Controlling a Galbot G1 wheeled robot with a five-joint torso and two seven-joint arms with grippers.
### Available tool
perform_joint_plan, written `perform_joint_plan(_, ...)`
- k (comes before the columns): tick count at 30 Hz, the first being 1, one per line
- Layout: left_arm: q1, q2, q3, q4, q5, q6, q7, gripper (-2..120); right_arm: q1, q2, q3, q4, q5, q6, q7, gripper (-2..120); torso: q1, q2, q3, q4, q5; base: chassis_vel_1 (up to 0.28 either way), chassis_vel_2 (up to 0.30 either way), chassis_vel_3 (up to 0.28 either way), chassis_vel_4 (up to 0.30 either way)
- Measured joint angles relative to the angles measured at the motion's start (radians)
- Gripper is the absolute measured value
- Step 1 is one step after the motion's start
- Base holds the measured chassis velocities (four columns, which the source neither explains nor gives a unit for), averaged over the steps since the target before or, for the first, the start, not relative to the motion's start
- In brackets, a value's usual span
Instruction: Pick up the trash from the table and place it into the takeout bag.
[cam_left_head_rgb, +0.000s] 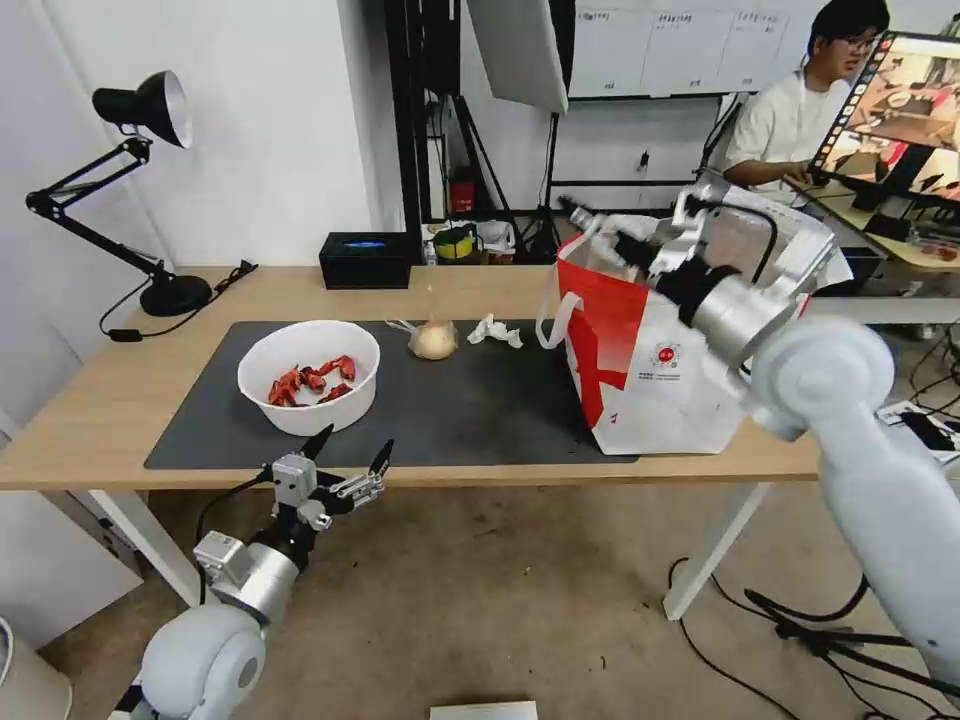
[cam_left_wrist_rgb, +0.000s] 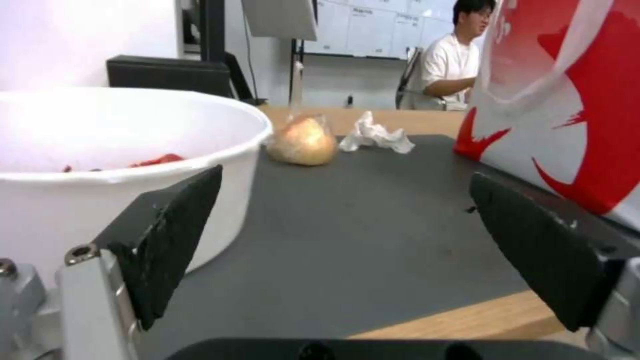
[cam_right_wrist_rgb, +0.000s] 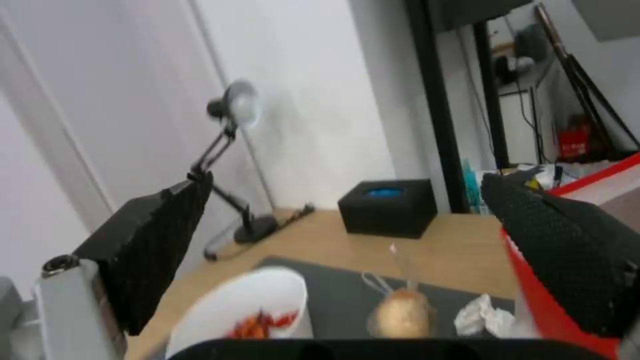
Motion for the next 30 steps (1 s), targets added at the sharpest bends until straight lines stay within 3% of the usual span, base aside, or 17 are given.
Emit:
perform_joint_plan(8, 0.010, -0.007, -0.017, 0.012, 0.006, -0.011, 0.000, 100, -0.214, -0.022, 0.004, 0.100, -0.213, 0.049, -0.073, 100, 0.000, 0.000, 0.000, 0.0001, 0.0000, 0.000, 0.000, 0.000, 0.000)
perform_joint_plan(11, 0.017, -0.016, -0.018, 0.020, 0.026, -0.014, 0.002, 100, -0.411, -0.006, 0.043, 0.129, -0.366, 0.085, -0.115, 100, 0.000, 0.000, 0.000, -0.0001, 0.0002, 0.000, 0.000, 0.000, 0.000)
perform_joint_plan(14, 0.020, -0.019, -0.019, 0.024, 0.040, -0.014, 0.005, 100, -0.514, 0.011, 0.059, 0.135, -0.438, 0.102, -0.125, 100, 0.000, 0.000, 0.000, -0.0003, 0.0003, 0.000, 0.000, 0.000, 0.000)
perform_joint_plan(20, 0.031, -0.030, -0.025, 0.028, 0.057, -0.015, 0.005, 100, -0.627, 0.056, 0.087, 0.124, -0.536, 0.153, -0.123, 100, 0.000, 0.000, 0.000, -0.0002, 0.0001, 0.000, 0.000, 0.000, 0.000)
perform_joint_plan(30, 0.076, -0.038, -0.059, 0.055, 0.083, -0.013, 0.004, 100, -0.795, 0.161, 0.078, 0.041, -0.674, 0.367, -0.039, 100, 0.000, 0.000, 0.000, 0.0000, 0.0001, 0.000, 0.000, 0.000, 0.000)
